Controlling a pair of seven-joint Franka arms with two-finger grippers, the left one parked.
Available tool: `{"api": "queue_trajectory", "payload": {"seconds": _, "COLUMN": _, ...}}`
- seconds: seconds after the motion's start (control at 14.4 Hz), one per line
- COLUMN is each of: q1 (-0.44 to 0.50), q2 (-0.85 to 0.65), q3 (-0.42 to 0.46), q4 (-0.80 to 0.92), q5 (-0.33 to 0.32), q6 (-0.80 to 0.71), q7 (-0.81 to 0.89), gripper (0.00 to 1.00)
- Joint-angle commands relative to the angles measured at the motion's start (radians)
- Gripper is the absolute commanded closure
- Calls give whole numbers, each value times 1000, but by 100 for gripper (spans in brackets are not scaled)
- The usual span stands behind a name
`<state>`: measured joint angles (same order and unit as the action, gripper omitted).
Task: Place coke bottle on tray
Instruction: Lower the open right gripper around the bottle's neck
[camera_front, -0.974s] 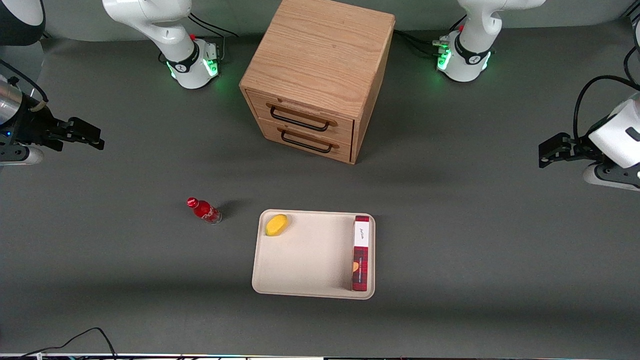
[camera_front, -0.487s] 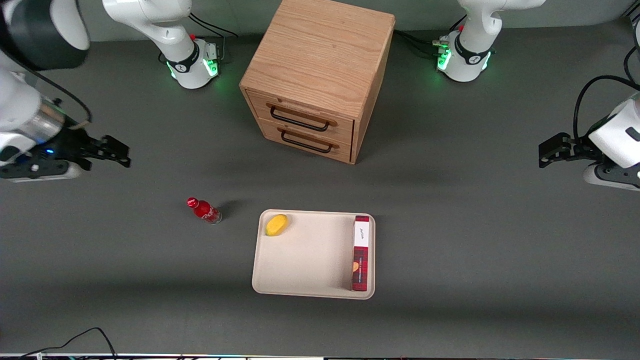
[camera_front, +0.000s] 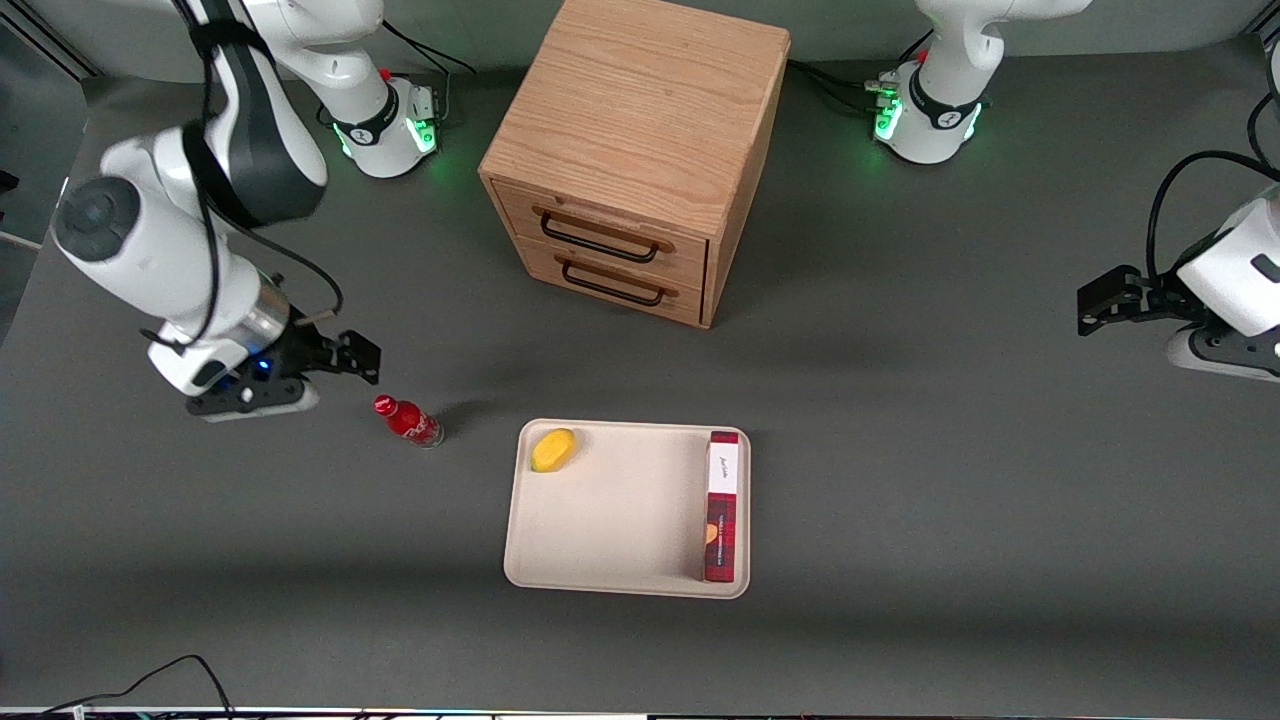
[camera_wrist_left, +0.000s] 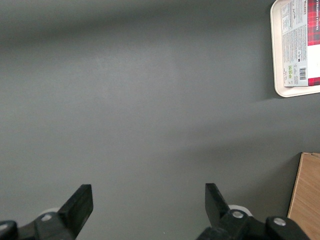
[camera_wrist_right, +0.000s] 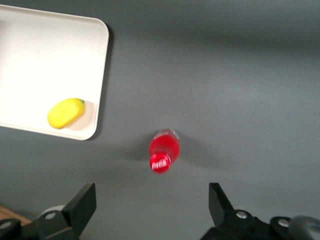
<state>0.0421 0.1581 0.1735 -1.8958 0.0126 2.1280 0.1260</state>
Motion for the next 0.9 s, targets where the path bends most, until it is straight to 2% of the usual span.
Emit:
{"api": "queue_trajectory", "payload": {"seconds": 0.0, "q1": 1, "q2": 99, "q3": 1, "q4": 31, "q5": -16, "q6": 75, "q7": 18, "gripper": 1}}
{"api": "queue_trajectory", "payload": {"seconds": 0.14, "q1": 4, "q2": 142, "q3": 9, "q4": 29, "q5": -49, "q6": 108, "q7": 21, "gripper": 1}}
{"api": "queue_trajectory", "payload": {"seconds": 0.42, "q1": 21, "q2": 189, "q3": 15, "q4": 20, "q5": -52, "q6": 148, "q7": 43, "gripper": 3}}
{"api": "queue_trajectory", "payload": {"seconds": 0.7, "q1": 19, "q2": 164, "q3": 17, "q4": -76, "q5": -106, "q6": 205, "q7": 44, "gripper": 6}}
{"api": "queue_trajectory", "payload": {"seconds": 0.83, "q1": 19, "q2": 133, "q3": 15, "q4": -136, "q5": -109, "q6": 236, "q7": 44, "gripper": 7}}
